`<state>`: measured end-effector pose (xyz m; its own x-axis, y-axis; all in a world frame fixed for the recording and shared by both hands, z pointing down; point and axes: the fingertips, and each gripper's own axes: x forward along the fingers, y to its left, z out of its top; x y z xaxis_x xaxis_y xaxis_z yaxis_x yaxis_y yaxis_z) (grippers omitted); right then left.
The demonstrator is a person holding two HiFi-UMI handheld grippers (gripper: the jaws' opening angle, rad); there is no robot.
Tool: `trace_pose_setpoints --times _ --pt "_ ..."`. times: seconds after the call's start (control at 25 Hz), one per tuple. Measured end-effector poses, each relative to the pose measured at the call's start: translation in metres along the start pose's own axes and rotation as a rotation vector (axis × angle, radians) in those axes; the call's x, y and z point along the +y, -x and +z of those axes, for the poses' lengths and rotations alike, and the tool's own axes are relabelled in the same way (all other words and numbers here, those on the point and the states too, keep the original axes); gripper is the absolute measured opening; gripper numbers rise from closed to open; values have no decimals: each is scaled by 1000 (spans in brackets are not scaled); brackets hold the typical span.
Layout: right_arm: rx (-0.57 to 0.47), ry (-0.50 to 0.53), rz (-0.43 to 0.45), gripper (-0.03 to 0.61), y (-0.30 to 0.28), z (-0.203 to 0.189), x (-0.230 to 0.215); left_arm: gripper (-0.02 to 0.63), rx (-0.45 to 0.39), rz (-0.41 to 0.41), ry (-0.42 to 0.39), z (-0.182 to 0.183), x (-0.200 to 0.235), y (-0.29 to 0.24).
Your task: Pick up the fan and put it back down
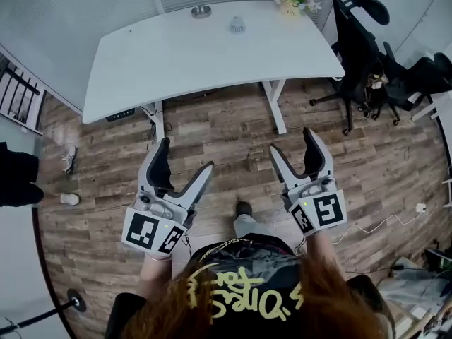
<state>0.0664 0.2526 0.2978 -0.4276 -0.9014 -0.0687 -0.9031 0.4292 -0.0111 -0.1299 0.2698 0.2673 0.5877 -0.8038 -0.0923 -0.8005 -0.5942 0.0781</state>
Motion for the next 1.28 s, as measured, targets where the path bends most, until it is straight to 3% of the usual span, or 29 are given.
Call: trace_pose_setpoints --times 0.48,0.68,1.28 --pt "-4 -25 75 327 -64 -4 -57 381 -3 31 -22 -7 14 -80" --pt "-11 -75 90 326 -71 -4 -61 377 11 32 -14 -13 18 -88" --pt "-11 -72 105 325 -89 2 -56 364 25 39 -29 -7 38 -90"
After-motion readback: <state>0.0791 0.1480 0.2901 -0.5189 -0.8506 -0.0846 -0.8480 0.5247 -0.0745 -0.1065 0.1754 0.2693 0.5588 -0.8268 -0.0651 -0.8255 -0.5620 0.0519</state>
